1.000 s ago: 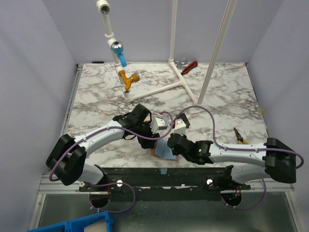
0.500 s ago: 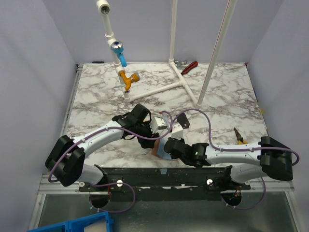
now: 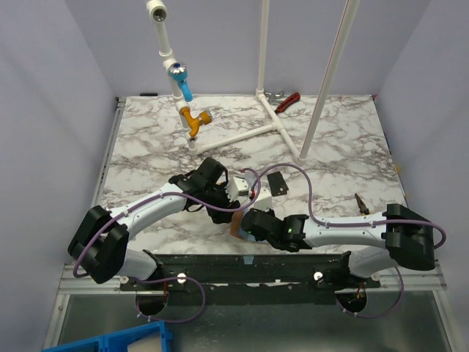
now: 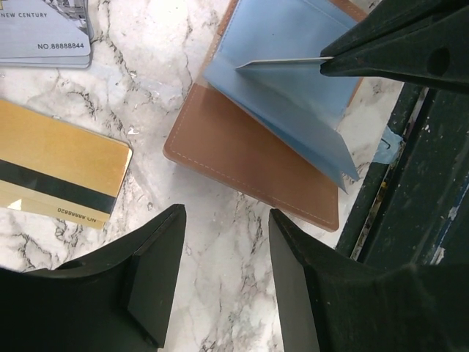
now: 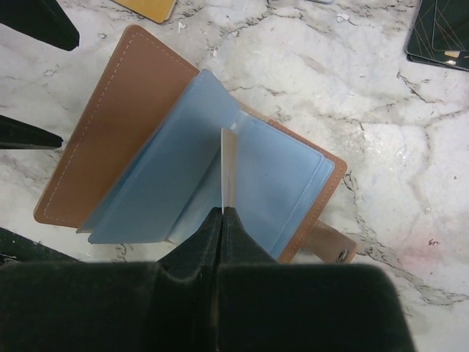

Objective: Put the credit cards into the card holder
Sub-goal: Insert the credit card into the card holder.

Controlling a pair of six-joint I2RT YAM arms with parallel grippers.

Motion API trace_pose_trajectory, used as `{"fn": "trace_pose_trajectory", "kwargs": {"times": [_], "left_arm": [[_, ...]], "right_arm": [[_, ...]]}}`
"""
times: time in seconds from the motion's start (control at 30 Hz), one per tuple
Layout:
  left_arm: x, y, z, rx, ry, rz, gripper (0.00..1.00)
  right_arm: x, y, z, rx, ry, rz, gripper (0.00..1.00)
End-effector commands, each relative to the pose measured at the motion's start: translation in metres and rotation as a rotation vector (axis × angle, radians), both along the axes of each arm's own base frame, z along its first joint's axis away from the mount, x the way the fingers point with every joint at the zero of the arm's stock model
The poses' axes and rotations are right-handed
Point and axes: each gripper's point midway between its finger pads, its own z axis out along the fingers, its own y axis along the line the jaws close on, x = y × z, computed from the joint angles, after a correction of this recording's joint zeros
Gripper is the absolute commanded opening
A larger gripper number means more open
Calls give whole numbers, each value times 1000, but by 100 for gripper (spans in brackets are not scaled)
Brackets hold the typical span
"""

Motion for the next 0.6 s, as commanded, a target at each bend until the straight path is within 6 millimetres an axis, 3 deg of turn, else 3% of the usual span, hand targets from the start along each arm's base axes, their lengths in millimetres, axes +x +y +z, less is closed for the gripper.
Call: {"fn": "trace_pose_trajectory", "kwargs": {"times": [0.0,0.33,0.57], "left_arm": [[-1,3,-1,14,-60,-58,50],[-3,1,10,-5,-54,-65,50],[-9,-1,31,-43,-73,-111,50]], "right_arm": [[-3,-9,-12,-59,27,-28,1],[-1,-22,-13,-71,27,-102,1],[3,-13,6,90,55,-87,1]]}}
